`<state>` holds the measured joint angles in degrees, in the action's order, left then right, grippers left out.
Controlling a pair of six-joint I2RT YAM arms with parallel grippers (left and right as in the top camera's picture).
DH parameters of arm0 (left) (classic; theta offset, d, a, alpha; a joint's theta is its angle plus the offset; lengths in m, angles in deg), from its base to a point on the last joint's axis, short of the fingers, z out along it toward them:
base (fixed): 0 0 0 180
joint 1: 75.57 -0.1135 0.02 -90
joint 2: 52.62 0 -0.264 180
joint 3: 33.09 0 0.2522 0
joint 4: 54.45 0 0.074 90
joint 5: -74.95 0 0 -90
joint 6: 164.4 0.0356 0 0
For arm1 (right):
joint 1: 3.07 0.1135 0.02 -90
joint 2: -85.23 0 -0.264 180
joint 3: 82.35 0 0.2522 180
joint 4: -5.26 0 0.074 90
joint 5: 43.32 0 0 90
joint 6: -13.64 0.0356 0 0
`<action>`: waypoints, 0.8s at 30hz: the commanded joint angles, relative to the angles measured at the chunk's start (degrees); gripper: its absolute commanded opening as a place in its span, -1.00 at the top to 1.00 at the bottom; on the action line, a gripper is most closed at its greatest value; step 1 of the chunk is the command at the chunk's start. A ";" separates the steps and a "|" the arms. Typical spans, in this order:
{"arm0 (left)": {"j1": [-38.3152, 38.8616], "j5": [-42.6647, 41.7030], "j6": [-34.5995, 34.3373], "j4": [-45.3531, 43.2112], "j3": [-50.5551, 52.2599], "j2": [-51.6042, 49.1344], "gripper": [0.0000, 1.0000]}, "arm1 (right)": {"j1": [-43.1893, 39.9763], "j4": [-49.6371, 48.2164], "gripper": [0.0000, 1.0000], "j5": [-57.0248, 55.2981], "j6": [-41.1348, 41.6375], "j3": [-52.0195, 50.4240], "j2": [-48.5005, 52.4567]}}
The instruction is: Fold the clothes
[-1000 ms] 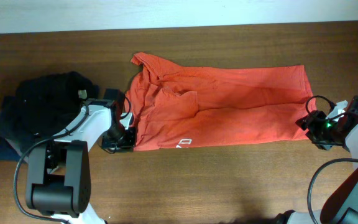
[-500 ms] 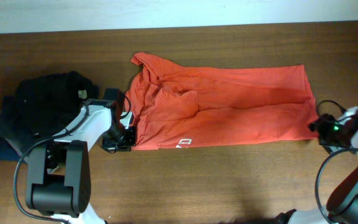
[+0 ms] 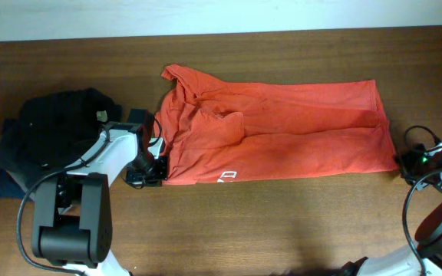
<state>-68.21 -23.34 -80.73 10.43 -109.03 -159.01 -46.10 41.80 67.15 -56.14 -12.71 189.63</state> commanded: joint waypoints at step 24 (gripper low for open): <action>-2.64 3.67 -4.37 5.16 1.42 -0.24 0.99 | -6.88 15.41 0.92 -5.99 -0.31 9.73 -2.73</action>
<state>-69.81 -23.39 -83.31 14.41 -108.70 -159.01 -52.43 56.84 63.39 -55.74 -3.96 188.25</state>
